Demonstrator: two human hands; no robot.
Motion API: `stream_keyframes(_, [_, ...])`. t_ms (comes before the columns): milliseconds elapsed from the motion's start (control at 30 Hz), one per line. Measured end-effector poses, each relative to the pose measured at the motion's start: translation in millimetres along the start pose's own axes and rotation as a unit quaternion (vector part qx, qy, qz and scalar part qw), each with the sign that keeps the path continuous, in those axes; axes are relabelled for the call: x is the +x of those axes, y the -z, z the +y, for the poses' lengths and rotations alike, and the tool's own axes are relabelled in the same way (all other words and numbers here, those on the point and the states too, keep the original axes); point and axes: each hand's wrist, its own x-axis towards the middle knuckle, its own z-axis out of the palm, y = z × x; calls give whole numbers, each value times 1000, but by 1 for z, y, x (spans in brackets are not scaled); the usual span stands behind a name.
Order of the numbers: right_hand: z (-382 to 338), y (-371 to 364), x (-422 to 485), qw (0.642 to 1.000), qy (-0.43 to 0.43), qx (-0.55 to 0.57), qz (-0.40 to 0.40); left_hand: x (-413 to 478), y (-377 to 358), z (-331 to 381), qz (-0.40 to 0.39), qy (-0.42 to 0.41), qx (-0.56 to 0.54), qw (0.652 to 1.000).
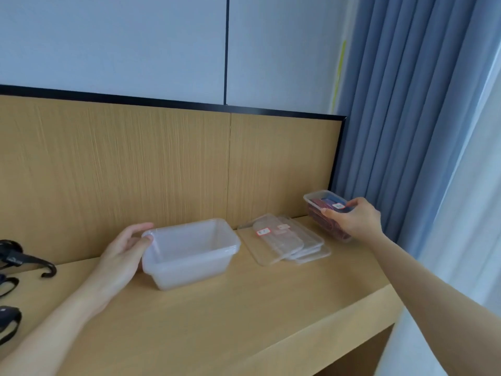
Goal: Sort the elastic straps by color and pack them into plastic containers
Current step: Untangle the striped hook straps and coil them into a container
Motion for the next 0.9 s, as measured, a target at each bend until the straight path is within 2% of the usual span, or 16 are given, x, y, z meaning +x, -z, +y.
stream_keyframes(67, [7, -9, 5, 998, -17, -62, -28, 0, 0, 0, -2, 0, -6, 1000])
stream_keyframes(133, [7, -9, 14, 994, -56, -73, -63, 0, 1, -1, -3, 2, -10, 1000])
stream_keyframes(200, [9, -4, 23, 992, -101, -1, -69, 2, 2, -4, -6, 3, -8, 1000])
stream_keyframes(300, [22, 0, 23, 975, -169, 141, -7, 4, 3, -7, -8, 4, -9, 1000])
stream_keyframes(400, [33, -7, 15, 956, -208, 207, 10, 6, 3, -11, -6, 3, -10, 1000])
stream_keyframes(567, [32, -16, 13, 955, -209, 203, 52, 5, 1, -10, -6, -3, -1, 1000])
stream_keyframes(700, [24, -21, 10, 963, -204, 174, 35, -1, 1, -5, -31, -18, 6, 999])
stream_keyframes(767, [15, -22, 7, 968, -214, 124, 36, -6, 3, 0, -54, -19, -8, 998])
stream_keyframes(833, [2, -21, -3, 982, -173, 36, 69, -11, 5, 6, -85, -12, -19, 996])
stream_keyframes(900, [-14, -21, -16, 992, -68, -16, 106, -14, 6, 9, -116, -5, -19, 993])
